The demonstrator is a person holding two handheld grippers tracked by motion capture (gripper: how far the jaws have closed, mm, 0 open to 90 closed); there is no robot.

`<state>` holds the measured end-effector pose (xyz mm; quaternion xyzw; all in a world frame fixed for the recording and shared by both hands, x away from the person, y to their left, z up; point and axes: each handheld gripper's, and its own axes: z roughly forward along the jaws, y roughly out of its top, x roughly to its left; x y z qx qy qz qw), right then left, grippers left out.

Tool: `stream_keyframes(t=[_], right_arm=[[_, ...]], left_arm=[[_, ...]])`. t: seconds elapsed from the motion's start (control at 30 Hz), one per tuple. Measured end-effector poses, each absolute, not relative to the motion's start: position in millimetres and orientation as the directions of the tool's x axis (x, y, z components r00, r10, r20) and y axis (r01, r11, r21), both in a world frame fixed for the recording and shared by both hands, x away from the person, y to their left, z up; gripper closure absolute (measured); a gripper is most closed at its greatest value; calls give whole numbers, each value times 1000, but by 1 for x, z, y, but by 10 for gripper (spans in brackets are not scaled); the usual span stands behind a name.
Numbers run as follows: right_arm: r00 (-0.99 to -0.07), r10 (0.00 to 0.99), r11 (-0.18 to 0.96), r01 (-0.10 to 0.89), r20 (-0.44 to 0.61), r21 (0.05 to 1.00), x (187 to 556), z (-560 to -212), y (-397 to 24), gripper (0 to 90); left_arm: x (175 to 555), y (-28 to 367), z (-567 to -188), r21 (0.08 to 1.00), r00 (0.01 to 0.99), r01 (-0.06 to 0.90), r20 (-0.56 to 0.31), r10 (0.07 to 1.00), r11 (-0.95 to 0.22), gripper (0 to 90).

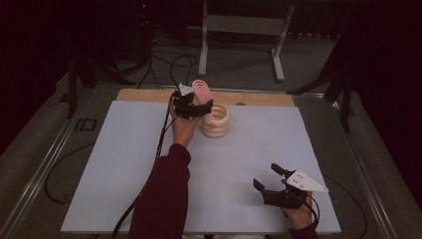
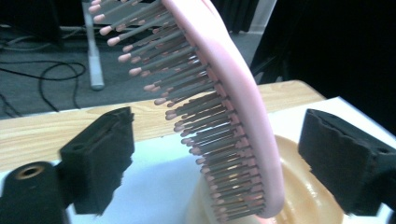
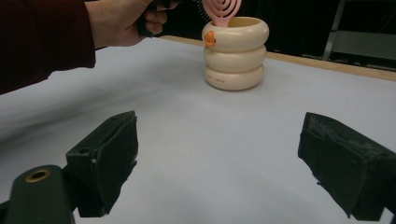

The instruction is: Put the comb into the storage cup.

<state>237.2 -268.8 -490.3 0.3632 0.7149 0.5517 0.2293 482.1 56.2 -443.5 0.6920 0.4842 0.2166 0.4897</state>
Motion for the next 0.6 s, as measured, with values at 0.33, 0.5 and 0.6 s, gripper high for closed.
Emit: stream_keyframes(t=[0.33,0.5,0.6], right_arm=[[-633,771,129,264,70,956,237,-491,-268,122],[-633,771,131,264,70,956,238,-491,-268,122],[-634,771,132,264,69,955,237,-491,-268,122]], left_arm=[[480,59,-442,886,438,456,-143,888,-82,49],[478,61,-443,888,438,448,-117,891,-104,38],[476,65,-445,888,435,449,-116,893,-103,38]])
